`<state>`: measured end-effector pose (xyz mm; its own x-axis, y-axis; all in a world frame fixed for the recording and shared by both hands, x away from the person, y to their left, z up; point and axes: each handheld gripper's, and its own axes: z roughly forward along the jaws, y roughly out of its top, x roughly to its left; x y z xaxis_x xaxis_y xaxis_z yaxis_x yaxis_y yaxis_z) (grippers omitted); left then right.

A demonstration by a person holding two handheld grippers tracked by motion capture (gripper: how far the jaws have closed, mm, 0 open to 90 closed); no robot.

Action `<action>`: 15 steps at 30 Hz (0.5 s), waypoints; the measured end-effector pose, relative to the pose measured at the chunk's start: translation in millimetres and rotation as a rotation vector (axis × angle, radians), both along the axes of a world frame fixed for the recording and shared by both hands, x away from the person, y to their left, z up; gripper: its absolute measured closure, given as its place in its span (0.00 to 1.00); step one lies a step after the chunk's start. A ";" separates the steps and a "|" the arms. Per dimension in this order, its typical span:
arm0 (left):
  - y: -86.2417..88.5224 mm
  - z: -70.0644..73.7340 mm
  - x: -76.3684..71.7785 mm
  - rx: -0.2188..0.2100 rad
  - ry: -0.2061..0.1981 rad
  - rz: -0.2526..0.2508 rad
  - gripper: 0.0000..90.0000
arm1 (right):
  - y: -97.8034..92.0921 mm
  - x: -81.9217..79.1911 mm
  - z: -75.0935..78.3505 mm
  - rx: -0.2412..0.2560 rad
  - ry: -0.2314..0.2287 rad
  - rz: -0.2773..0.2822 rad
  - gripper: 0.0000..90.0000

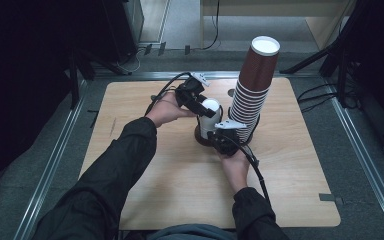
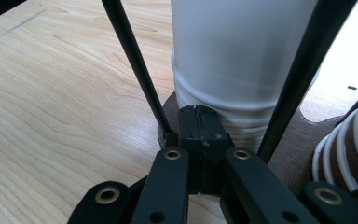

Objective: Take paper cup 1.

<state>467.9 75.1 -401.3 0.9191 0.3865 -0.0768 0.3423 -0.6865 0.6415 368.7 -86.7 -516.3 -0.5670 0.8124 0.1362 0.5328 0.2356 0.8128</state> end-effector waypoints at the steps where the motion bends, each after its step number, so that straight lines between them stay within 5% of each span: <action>1: 0.5 0.5 0.3 0.001 -0.001 0.002 0.37 | -0.2 0.3 -0.1 0.002 0.000 0.001 1.00; 15: -1.4 20.9 -4.5 0.006 -0.041 0.003 0.39 | -0.3 0.9 -0.3 0.006 0.003 0.005 1.00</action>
<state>463.4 73.7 -380.4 0.9202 0.3897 -0.0367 0.3178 -0.6891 0.6513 369.6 -86.9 -516.6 -0.5709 0.8085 0.1427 0.5336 0.2334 0.8129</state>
